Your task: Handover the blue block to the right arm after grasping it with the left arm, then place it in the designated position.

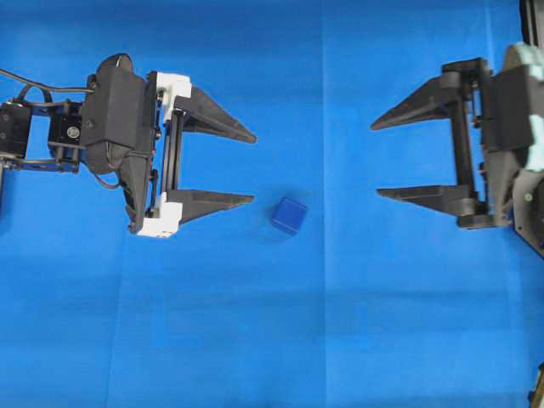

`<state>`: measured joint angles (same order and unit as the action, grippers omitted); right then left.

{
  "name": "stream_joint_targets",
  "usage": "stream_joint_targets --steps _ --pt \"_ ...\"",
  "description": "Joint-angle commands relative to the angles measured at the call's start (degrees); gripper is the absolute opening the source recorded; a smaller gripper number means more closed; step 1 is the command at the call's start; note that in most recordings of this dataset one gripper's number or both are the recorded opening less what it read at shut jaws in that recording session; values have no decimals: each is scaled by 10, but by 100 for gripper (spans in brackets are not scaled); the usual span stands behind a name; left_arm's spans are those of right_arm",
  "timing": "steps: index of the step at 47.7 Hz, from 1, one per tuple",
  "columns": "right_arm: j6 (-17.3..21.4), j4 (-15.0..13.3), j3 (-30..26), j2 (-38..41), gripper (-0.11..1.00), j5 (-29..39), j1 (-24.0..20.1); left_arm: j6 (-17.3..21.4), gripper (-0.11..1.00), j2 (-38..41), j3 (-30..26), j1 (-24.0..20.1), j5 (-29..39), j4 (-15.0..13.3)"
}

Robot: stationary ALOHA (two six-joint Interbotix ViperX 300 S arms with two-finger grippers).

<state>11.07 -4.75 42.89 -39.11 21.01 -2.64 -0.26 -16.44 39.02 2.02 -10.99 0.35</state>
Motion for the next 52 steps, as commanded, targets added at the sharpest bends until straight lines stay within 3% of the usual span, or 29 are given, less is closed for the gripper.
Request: stream_joint_targets --steps 1,24,52 --pt "1 -1 -5 -9 90 4 -1 -1 90 -8 -15 2 -3 2" --pt "0 -7 0 8 90 -25 0 -1 90 -7 -15 1 -3 2" --pt "-1 -13 103 -57 90 -139 4 0 90 -7 -15 1 -3 2"
